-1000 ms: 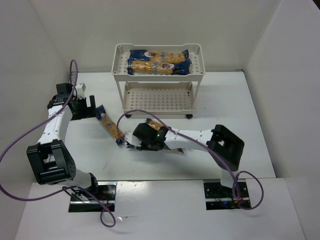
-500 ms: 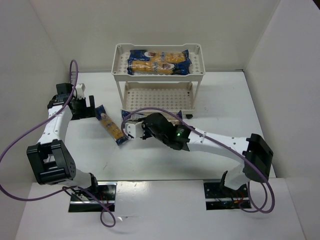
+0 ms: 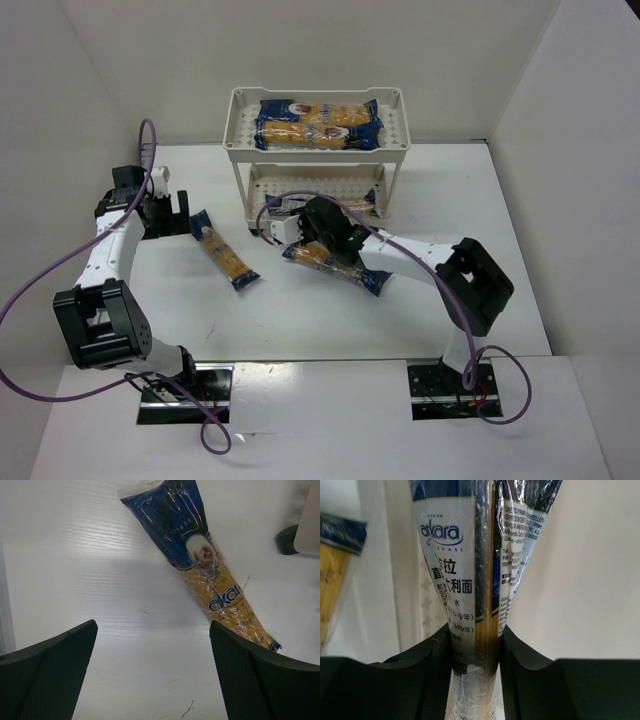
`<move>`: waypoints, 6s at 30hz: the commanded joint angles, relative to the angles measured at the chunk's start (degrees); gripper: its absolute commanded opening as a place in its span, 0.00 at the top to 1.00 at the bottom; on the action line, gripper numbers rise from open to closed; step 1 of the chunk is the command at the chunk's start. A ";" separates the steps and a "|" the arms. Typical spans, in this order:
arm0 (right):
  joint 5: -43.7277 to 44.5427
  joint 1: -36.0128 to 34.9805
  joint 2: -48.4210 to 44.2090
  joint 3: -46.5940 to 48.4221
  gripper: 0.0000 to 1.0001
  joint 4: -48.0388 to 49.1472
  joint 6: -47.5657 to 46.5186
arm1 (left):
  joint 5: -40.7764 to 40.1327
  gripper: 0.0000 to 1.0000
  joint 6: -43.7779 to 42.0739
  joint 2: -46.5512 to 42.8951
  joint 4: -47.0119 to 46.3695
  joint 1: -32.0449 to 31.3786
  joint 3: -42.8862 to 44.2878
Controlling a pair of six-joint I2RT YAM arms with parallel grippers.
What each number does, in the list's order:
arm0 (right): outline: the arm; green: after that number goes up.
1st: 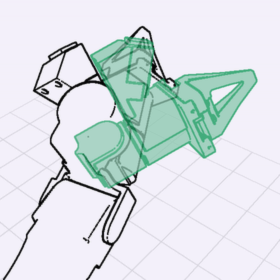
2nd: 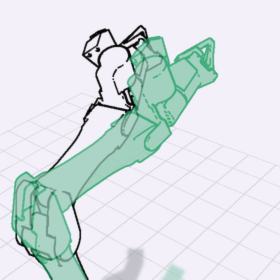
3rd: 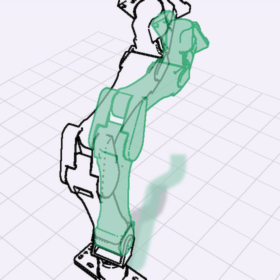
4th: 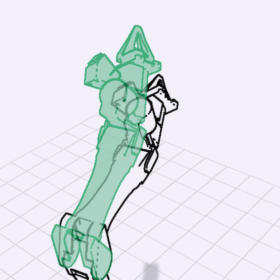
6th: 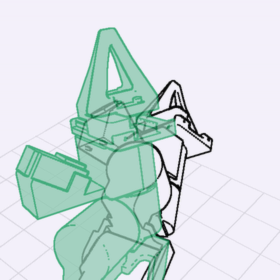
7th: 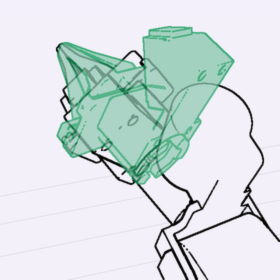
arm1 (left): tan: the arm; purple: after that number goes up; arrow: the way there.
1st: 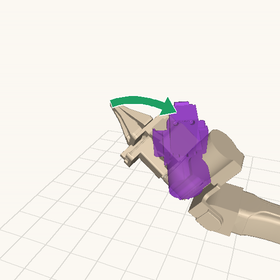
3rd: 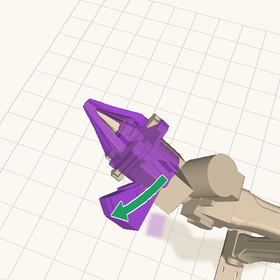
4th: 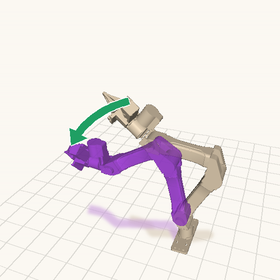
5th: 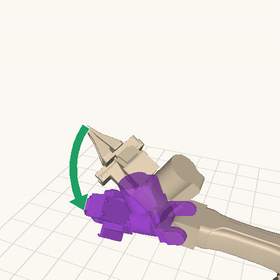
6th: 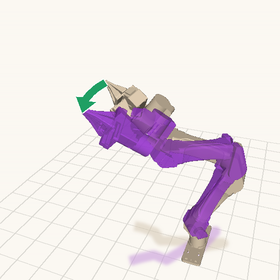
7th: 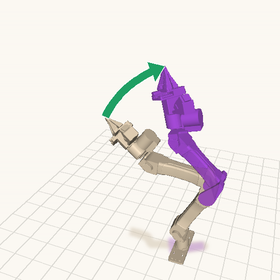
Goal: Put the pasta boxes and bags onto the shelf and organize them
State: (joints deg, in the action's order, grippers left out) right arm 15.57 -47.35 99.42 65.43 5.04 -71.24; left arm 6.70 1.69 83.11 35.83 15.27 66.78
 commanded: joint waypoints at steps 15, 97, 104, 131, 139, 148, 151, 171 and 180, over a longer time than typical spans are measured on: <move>-3.36 3.50 11.50 15.42 0.39 14.48 -4.53 | 1.12 0.00 -0.46 1.09 -1.73 0.11 2.91; 17.29 0.77 -16.26 16.21 0.06 8.50 25.81 | -9.61 1.00 -39.05 -26.43 9.70 -40.29 -11.07; 10.65 0.77 -20.66 22.90 0.05 -2.56 29.74 | -8.28 1.00 -38.87 -20.27 8.46 -47.86 -4.91; 7.01 7.98 -36.93 5.95 0.00 13.23 23.25 | -18.06 1.00 -56.33 6.27 -54.03 -58.61 2.21; 6.49 8.51 -37.98 2.08 0.00 14.47 22.64 | -9.26 1.00 -61.11 13.91 -58.34 -53.59 5.19; 4.99 8.51 -37.98 0.67 0.00 15.27 22.64 | -7.22 0.99 -60.86 22.08 -57.19 -52.44 12.12; 4.99 8.51 -37.98 0.67 0.00 14.65 23.17 | -7.75 0.96 -60.84 22.80 -57.80 -51.13 12.76; 0.51 8.51 -39.65 0.75 0.00 9.20 26.32 | -13.47 0.01 -60.58 17.01 -56.33 -50.07 8.72; -2.21 11.58 -37.81 5.49 0.00 6.39 33.45 | -11.01 0.01 -58.11 -4.25 -40.95 -59.46 -1.46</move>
State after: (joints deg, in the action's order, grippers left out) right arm 15.46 -36.75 61.39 67.18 11.60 -42.17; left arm -7.29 -56.86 87.90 -7.86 -41.19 68.88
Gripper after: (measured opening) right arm 0.997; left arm 0.992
